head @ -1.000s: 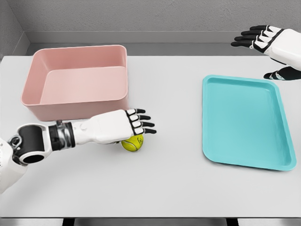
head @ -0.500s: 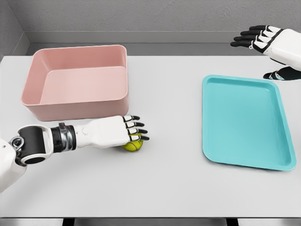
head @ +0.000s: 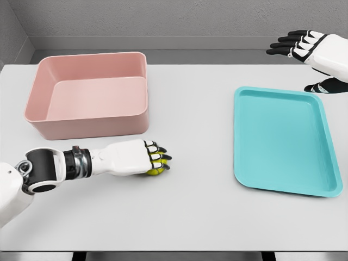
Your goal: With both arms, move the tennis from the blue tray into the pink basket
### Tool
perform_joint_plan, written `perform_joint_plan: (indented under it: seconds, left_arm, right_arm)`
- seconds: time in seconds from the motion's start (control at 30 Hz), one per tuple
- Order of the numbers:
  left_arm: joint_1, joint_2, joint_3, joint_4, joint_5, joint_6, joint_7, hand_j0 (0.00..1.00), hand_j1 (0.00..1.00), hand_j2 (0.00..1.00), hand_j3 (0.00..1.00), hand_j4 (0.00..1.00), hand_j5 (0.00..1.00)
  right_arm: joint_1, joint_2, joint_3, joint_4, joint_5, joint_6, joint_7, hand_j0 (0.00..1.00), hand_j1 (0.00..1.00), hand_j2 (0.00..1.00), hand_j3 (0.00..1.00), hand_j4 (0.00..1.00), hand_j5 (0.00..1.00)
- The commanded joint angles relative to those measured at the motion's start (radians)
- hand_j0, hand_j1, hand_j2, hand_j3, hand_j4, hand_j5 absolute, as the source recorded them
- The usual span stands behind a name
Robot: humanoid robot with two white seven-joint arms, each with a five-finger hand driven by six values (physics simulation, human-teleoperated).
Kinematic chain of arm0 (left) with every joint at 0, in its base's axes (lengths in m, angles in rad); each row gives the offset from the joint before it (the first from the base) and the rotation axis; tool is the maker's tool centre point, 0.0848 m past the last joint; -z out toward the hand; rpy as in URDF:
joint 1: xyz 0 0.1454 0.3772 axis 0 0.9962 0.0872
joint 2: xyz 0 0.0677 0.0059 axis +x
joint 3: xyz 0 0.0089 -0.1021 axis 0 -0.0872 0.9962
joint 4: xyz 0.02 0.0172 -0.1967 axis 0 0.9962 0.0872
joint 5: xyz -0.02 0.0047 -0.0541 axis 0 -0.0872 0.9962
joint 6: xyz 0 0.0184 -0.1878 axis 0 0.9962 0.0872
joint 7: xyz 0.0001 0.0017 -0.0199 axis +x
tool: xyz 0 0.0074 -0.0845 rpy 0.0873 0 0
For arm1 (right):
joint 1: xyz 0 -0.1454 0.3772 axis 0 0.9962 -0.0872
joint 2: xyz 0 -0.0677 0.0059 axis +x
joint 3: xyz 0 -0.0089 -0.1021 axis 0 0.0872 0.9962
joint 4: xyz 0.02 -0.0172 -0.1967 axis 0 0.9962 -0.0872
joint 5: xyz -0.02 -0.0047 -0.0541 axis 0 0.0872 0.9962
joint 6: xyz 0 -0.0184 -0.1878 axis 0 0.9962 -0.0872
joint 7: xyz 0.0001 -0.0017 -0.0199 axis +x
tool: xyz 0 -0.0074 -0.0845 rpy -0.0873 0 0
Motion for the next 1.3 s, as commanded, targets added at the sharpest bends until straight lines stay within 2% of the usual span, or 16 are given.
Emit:
perform_joint_plan:
  seconds: [0.0,0.3,0.47,0.9,1.1,1.27]
  left_arm:
    - [0.000,0.001,-0.002,0.000,0.000,-0.002,-0.008,0.60,0.60,0.60,0.60,0.60,0.60]
    - [-0.018,0.026,-0.001,0.000,0.020,-0.002,-0.008,0.37,0.37,0.37,0.37,0.37,0.37]
    - [-0.034,0.030,-0.002,0.002,0.055,-0.002,-0.005,0.37,0.37,0.37,0.37,0.37,0.37]
    - [-0.032,0.018,0.004,0.005,0.301,-0.002,0.001,0.36,0.36,0.36,0.36,0.36,0.36]
    - [-0.040,-0.051,0.013,0.002,0.358,-0.002,0.003,0.36,0.36,0.36,0.36,0.36,0.36]
    - [-0.092,-0.091,0.035,0.002,0.414,-0.002,0.004,0.36,0.36,0.36,0.36,0.36,0.36]
  right_arm:
    - [0.000,-0.001,0.000,-0.001,-0.006,0.002,-0.001,1.00,1.00,1.00,1.00,1.00,1.00]
    - [0.000,-0.001,0.000,-0.002,-0.006,0.002,-0.001,1.00,1.00,1.00,1.00,1.00,1.00]
    - [0.000,-0.001,0.000,-0.002,-0.006,0.002,-0.001,1.00,1.00,1.00,1.00,1.00,1.00]
    - [0.002,-0.001,0.000,-0.004,-0.006,0.002,-0.001,1.00,1.00,1.00,1.00,1.00,1.00]
    - [0.002,-0.001,0.000,-0.004,-0.006,0.002,-0.001,1.00,1.00,1.00,1.00,1.00,1.00]
    - [0.002,-0.002,0.000,-0.004,-0.006,0.002,-0.001,1.00,1.00,1.00,1.00,1.00,1.00]
